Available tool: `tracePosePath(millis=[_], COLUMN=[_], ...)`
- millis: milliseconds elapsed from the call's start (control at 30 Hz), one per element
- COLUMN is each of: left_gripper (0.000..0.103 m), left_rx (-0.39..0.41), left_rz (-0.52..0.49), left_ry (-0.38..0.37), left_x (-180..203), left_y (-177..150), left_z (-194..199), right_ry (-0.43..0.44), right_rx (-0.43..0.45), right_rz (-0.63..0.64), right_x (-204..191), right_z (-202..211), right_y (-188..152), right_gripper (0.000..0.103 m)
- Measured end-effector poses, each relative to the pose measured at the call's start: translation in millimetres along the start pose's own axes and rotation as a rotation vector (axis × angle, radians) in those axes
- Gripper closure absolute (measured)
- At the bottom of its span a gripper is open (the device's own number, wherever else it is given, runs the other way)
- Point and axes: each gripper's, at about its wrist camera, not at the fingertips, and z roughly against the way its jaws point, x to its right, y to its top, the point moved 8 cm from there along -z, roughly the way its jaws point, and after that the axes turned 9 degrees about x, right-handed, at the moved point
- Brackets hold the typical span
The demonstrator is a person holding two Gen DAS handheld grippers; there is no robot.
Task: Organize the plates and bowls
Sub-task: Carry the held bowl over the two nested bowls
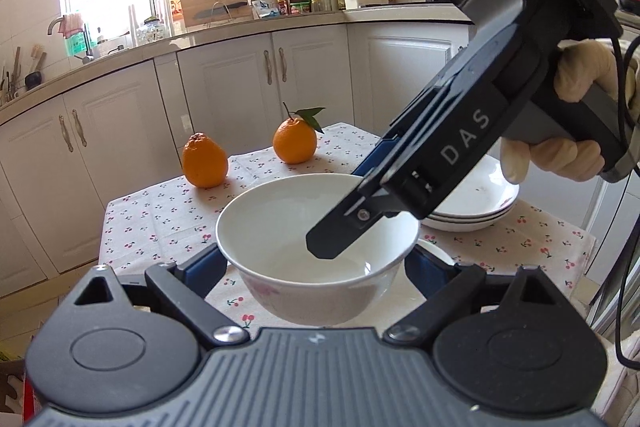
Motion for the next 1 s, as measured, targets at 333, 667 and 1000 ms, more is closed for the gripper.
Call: tracePosePath(millis=[333, 667, 1000], left_gripper=[0.008, 0.008, 0.008], left_rx=[-0.022, -0.055, -0.074], left_rz=[0.025, 0.037, 0.038], left_ry=[-0.071, -0.087, -0.092], left_x=[29, 36, 34], left_y=[-8, -19, -25], left_z=[-14, -18, -22], right_ry=[-0.041, -0.046, -0.055], right_rx=[-0.004, -0.024, -0.031], right_rz=[-0.066, -0.088, -0.066], right_x=[21, 25, 24], right_z=[19, 12, 7], right_y=[-29, -43, -46], right_gripper=[0.030, 0.030, 0.030])
